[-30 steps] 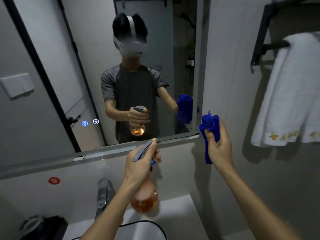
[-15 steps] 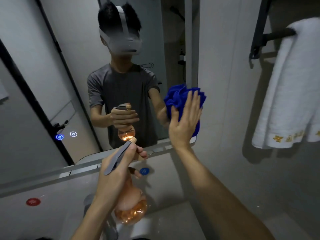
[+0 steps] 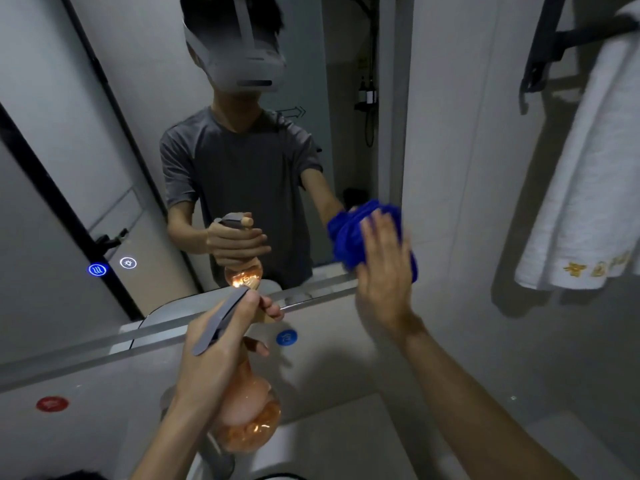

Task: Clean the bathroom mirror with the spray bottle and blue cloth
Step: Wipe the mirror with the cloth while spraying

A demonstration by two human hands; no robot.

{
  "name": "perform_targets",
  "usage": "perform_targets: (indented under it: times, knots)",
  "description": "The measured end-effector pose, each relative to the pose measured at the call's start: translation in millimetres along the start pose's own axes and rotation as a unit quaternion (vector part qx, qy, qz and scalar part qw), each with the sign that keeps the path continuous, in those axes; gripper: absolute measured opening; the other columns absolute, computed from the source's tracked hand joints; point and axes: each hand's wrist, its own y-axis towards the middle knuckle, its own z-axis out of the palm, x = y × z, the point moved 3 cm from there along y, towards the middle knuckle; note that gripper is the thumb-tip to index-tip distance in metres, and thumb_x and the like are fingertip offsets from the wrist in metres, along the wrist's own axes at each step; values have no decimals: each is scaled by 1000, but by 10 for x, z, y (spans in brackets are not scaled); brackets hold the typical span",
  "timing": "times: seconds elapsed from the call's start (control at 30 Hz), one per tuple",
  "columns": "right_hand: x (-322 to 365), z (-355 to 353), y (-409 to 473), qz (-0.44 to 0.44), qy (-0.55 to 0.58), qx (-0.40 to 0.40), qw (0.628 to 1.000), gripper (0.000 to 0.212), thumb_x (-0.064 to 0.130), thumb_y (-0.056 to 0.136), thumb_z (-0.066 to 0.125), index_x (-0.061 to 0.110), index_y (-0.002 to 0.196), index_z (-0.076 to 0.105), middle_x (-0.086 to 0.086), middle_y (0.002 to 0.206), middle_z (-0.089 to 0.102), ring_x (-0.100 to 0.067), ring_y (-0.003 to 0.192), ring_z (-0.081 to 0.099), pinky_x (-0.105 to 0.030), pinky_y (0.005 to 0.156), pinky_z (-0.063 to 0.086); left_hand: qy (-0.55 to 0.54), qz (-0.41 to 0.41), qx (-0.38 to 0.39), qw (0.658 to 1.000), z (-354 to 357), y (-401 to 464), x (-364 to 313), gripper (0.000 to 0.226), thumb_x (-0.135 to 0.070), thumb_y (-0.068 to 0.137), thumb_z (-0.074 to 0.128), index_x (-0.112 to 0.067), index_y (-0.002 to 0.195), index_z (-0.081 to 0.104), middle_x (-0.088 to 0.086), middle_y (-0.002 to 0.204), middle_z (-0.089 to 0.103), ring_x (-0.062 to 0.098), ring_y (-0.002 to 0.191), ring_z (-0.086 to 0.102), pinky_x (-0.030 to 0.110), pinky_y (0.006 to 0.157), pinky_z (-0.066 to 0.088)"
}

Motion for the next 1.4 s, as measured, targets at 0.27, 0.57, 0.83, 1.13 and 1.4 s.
perform_targets:
  times: [0.27, 0.57, 0.83, 1.13, 1.4]
  knots:
    - [246, -205, 810, 168, 79, -155, 970, 57, 30, 103, 41, 0, 151, 30, -18, 158, 31, -31, 148, 26, -56, 118, 24, 20, -21, -11, 1000, 24, -3, 93, 32, -41, 93, 55, -16, 91, 75, 9, 93, 77, 26, 92, 73, 53, 79, 57]
    - [432, 345, -471, -220, -74, 113, 966, 97, 11, 81, 77, 17, 157, 16, -4, 164, 12, -23, 152, 15, -50, 123, 10, 2, -34, -33, 999, -95, -91, 120, 29, -41, 89, 60, -17, 85, 76, 11, 89, 76, 25, 91, 73, 44, 65, 53]
    - [146, -221, 727, 45, 27, -85, 995, 70, 5, 89, 59, 4, 152, 28, -17, 159, 30, -30, 150, 20, -53, 122, 13, -10, -40, -75, 996, -415, -139, 88, 28, -32, 95, 59, -15, 81, 76, 13, 87, 77, 33, 94, 72, 50, 68, 53]
    - [1053, 93, 583, -42, -17, -44, 998, 68, 19, 93, 52, 7, 152, 22, -17, 159, 27, -31, 150, 19, -54, 122, 12, -19, -29, -93, 995, -712, -240, -51, 26, -30, 94, 59, -11, 87, 74, 14, 89, 76, 31, 95, 72, 56, 73, 55]
    - [1170, 273, 124, -106, -46, 57, 992, 81, 19, 89, 61, 12, 156, 16, -9, 164, 9, -25, 153, 7, -51, 123, 8, 23, -56, -74, 995, -1114, -422, 39, 31, -38, 92, 58, -11, 89, 72, 12, 87, 76, 27, 90, 72, 43, 63, 54]
